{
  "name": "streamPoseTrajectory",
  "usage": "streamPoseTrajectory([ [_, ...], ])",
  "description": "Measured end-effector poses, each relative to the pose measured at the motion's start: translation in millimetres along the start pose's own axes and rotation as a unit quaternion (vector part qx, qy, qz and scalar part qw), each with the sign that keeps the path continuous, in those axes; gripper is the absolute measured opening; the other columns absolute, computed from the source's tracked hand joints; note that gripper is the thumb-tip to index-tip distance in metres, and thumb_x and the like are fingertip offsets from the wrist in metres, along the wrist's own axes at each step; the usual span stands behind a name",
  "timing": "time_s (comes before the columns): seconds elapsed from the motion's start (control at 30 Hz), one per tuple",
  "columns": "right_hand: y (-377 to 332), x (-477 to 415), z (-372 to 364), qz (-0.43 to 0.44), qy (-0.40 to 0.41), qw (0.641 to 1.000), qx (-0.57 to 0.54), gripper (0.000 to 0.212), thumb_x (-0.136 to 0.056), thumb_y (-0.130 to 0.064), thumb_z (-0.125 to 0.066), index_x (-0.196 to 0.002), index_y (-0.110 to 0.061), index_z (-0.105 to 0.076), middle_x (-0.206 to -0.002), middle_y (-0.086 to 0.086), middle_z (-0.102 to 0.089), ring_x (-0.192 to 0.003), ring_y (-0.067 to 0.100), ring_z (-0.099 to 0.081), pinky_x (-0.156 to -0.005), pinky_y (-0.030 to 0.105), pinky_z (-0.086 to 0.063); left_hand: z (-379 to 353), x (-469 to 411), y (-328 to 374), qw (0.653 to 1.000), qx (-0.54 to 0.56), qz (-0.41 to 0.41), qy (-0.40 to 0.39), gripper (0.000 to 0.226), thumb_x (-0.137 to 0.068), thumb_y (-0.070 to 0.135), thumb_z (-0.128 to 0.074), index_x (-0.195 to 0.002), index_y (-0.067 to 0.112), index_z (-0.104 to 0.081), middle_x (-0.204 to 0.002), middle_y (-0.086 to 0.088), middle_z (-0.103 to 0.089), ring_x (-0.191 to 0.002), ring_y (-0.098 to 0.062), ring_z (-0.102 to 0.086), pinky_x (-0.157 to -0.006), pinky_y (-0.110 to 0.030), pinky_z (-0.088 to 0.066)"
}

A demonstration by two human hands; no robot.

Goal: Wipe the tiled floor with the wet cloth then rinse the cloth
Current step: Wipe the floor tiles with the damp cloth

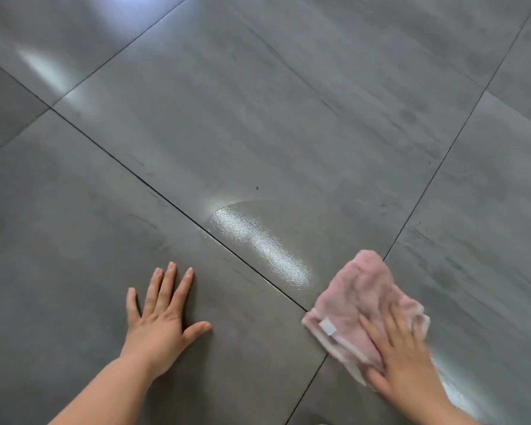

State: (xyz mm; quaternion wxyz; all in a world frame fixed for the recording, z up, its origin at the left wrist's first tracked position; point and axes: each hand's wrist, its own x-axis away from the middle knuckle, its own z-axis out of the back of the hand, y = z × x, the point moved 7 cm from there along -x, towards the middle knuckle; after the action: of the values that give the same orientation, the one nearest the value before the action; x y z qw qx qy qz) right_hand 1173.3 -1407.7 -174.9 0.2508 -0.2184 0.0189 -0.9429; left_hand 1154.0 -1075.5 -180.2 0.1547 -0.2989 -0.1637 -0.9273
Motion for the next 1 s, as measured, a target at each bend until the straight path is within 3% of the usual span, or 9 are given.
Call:
streamPoseTrajectory([
  [0.1,36.9,-24.6,25.8,-0.187,0.058,0.979,-0.055,0.090,-0.060,-0.054,-0.033,-0.143,-0.022,-0.024,-0.149,0.021,-0.027,-0.143,0.023,-0.004,-0.109,0.060,-0.017,-1.0,-1.6,-0.4,1.000,-0.004,-0.012,0.015,0.098,-0.056,0.081,-0.011,-0.115,0.021,0.040,-0.125,0.012,0.042,-0.120,-0.003,0.036,-0.085,-0.030,0.044],
  [0.23,9.7,-118.0,58.1,-0.309,0.058,0.936,-0.157,0.082,-0.075,-0.059,-0.028,-0.147,-0.028,-0.006,-0.157,0.014,0.003,-0.143,0.030,0.010,-0.114,0.051,0.006,-2.7,-2.1,-2.3,0.993,-0.042,-0.056,0.091,0.104,-0.062,0.083,-0.014,-0.138,0.020,0.020,-0.147,0.004,0.012,-0.137,-0.007,0.017,-0.100,-0.032,0.027],
  [0.3,-29.1,-161.0,68.4,-0.257,0.022,0.956,-0.141,0.068,-0.088,-0.049,-0.034,-0.147,-0.031,-0.005,-0.156,0.015,0.009,-0.142,0.032,0.014,-0.112,0.057,0.008,-1.9,-0.6,-5.5,0.996,-0.020,-0.032,0.085,0.099,-0.068,0.080,-0.014,-0.141,0.013,-0.021,-0.145,-0.011,-0.035,-0.134,-0.015,-0.015,-0.106,-0.028,0.020],
  [0.43,-111.9,-191.3,63.7,-0.083,-0.059,0.990,-0.093,0.068,-0.089,-0.052,-0.039,-0.146,-0.033,-0.007,-0.156,0.015,0.012,-0.141,0.035,0.019,-0.107,0.060,0.015,11.4,-7.0,-40.0,0.967,0.103,0.109,0.206,0.075,-0.085,0.058,-0.032,-0.144,0.015,-0.014,-0.155,-0.008,-0.009,-0.143,-0.015,-0.001,-0.106,-0.028,0.028],
  [0.57,-146.0,-143.5,28.0,0.219,0.051,0.974,0.006,0.060,-0.073,-0.050,-0.043,-0.130,-0.030,-0.037,-0.150,0.018,-0.022,-0.143,0.031,0.007,-0.106,0.060,0.000,4.0,-15.6,-49.8,0.967,0.112,0.123,0.194,0.073,-0.078,0.046,-0.024,-0.133,0.001,-0.039,-0.143,-0.021,-0.037,-0.132,-0.029,-0.033,-0.102,-0.014,0.027],
  [0.67,-84.3,-75.1,-1.6,0.273,0.002,0.959,0.075,0.041,-0.083,-0.035,-0.042,-0.123,-0.029,-0.044,-0.157,0.007,0.000,-0.145,0.027,0.003,-0.111,0.059,-0.003,5.8,-13.4,-49.1,0.963,0.116,0.101,0.219,0.060,-0.081,0.034,-0.030,-0.127,-0.002,-0.044,-0.133,-0.026,-0.047,-0.126,-0.027,-0.031,-0.106,-0.015,0.021],
  [0.77,-13.5,-66.6,20.7,0.182,-0.011,0.979,0.090,0.050,-0.095,-0.046,-0.014,-0.141,-0.033,-0.025,-0.157,0.010,0.001,-0.145,0.026,0.003,-0.108,0.060,-0.012,8.2,-16.1,-51.7,0.961,0.113,0.093,0.233,0.055,-0.081,0.030,-0.032,-0.125,0.000,-0.042,-0.131,-0.027,-0.049,-0.122,-0.024,-0.026,-0.108,-0.017,0.018],
  [0.87,-5.7,-122.1,49.8,0.006,0.000,0.999,0.044,0.062,-0.091,-0.059,-0.008,-0.135,-0.025,-0.035,-0.142,0.030,-0.035,-0.140,0.038,-0.015,-0.094,0.074,-0.027,6.8,-15.6,-53.4,0.961,0.104,0.090,0.241,0.053,-0.081,0.029,-0.032,-0.126,0.001,-0.041,-0.131,-0.026,-0.050,-0.123,-0.024,-0.026,-0.108,-0.018,0.017],
  [1.0,-63.1,-201.3,76.5,-0.190,-0.006,0.979,-0.073,0.069,-0.084,-0.057,-0.024,-0.147,-0.031,-0.009,-0.156,0.016,0.006,-0.143,0.033,0.012,-0.111,0.058,0.007,6.7,-15.7,-53.5,0.960,0.101,0.096,0.242,0.053,-0.082,0.028,-0.031,-0.126,0.001,-0.042,-0.132,-0.025,-0.049,-0.123,-0.023,-0.025,-0.108,-0.018,0.018],
])
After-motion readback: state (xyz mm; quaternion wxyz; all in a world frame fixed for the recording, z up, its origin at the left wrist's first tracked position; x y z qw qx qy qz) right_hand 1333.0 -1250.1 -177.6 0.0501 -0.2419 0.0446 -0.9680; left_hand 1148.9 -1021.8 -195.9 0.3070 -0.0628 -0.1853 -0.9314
